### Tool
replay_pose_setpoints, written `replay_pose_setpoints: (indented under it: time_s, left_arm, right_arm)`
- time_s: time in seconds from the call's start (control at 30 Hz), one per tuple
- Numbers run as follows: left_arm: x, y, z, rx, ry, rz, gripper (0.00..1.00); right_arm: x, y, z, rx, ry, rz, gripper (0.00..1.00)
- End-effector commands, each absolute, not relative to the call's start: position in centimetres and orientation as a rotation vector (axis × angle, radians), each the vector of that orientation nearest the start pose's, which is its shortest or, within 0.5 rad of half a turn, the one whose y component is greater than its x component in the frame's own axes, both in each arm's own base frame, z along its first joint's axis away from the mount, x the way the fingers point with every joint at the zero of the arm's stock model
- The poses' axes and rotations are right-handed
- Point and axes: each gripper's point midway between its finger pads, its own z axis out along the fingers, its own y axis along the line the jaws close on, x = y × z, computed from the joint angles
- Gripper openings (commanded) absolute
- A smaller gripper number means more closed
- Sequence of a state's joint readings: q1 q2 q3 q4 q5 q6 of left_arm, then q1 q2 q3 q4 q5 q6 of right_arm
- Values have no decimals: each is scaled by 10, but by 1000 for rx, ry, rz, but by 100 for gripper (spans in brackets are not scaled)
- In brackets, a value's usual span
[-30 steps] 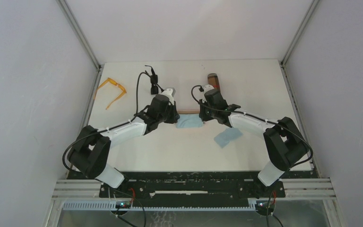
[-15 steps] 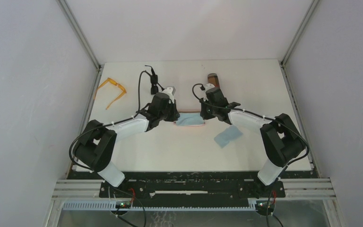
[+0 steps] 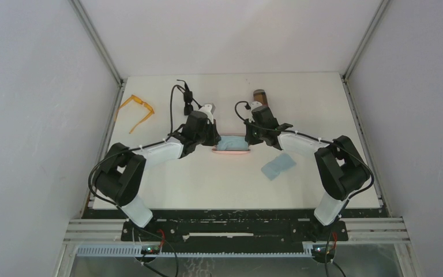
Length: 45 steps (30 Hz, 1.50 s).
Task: Organize the sunglasses
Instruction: Place the glasses cleaning cloth in the sunglasses case.
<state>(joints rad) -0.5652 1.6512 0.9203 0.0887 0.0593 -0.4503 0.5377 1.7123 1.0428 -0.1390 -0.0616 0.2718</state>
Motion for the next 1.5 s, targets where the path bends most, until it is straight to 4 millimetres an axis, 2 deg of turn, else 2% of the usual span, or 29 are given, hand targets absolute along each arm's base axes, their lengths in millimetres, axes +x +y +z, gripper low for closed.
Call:
replay_pose_setpoints:
  time_s: [0.0, 0.43, 1.47]
  left_arm:
    - [376, -269, 105, 191, 2188, -643, 0]
    - [379, -262, 95, 175, 2205, -605, 0]
    - [397, -261, 93, 161, 2201, -593, 0]
  right_arm:
    - [381, 247, 87, -351, 2307, 479, 0]
    - [384, 247, 86, -360, 2307, 485, 0]
    - [393, 246, 81, -360, 2316, 489, 0]
